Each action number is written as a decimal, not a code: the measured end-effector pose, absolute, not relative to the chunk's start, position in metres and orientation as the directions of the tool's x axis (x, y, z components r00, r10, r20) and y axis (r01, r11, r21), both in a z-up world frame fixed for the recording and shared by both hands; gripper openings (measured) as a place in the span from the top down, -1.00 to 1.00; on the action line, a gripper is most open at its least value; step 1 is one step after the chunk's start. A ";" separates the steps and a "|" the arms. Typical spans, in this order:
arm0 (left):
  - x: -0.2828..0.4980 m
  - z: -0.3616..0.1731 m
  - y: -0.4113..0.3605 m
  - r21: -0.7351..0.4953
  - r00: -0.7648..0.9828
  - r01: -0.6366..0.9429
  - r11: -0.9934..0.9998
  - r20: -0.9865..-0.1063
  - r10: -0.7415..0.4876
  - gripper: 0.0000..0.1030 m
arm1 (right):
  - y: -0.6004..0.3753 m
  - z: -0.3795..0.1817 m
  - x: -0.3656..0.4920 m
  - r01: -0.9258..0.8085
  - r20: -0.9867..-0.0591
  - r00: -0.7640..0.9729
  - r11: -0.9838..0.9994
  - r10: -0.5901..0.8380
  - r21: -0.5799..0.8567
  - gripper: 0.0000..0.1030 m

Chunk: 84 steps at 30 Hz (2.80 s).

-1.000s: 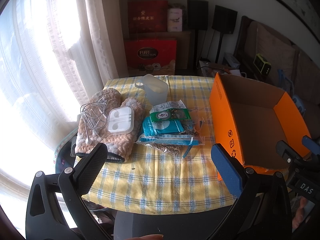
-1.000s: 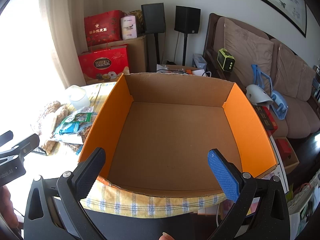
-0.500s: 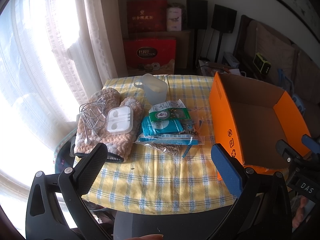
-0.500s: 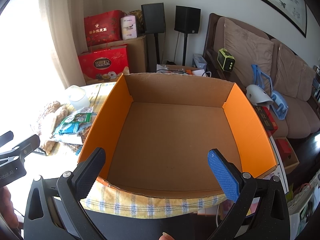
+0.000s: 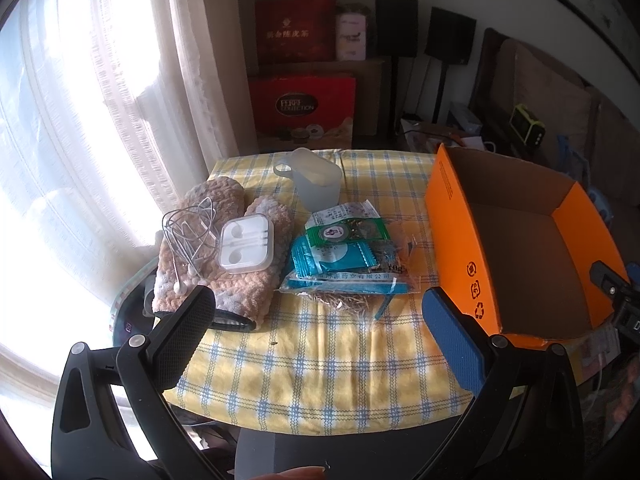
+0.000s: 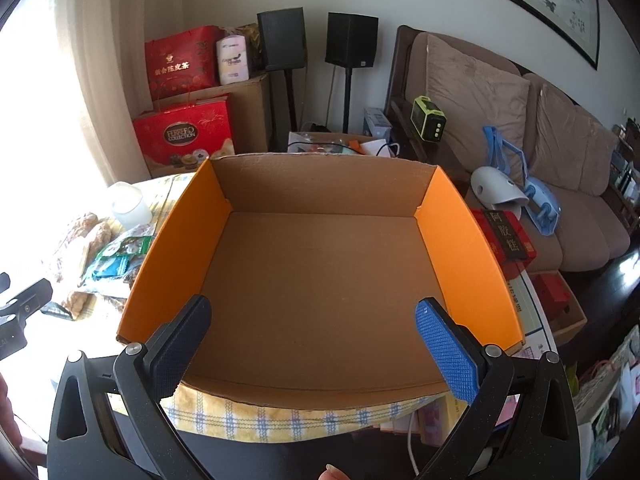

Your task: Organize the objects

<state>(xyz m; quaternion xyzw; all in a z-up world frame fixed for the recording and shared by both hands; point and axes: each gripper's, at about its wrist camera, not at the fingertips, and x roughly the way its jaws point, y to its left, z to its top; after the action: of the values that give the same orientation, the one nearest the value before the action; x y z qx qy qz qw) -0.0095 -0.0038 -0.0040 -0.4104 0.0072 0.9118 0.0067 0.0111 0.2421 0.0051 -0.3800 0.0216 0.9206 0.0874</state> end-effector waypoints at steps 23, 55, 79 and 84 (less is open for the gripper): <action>-0.058 -0.011 -0.050 0.021 -0.666 0.009 -1.000 -0.745 -0.021 -0.96 | 0.369 0.006 -0.002 -0.320 -0.738 -0.635 -0.947 0.229 -0.019 -0.99; -0.135 -0.070 -0.121 -0.129 -0.504 0.014 -0.992 -0.857 0.105 -0.87 | 0.382 -0.048 -0.059 -0.130 -0.875 -0.457 -0.985 0.162 -0.114 0.80; -0.133 -0.037 -0.125 -0.075 -0.534 0.038 -0.996 -0.845 0.043 -0.71 | 0.375 -0.057 -0.064 -0.097 -0.871 -0.475 -0.991 0.126 -0.091 0.81; -0.152 -0.058 -0.145 -0.015 -0.494 0.112 -0.994 -0.869 -0.043 -0.72 | 0.375 -0.057 -0.063 -0.092 -0.872 -0.473 -0.992 0.124 -0.091 0.81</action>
<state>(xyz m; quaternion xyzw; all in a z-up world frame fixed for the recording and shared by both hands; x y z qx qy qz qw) -0.1522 -0.1448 -0.0579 -0.5012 -0.0346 0.8635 -0.0450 -0.0625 0.3745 -0.0566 -0.5092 -0.0158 0.8582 0.0628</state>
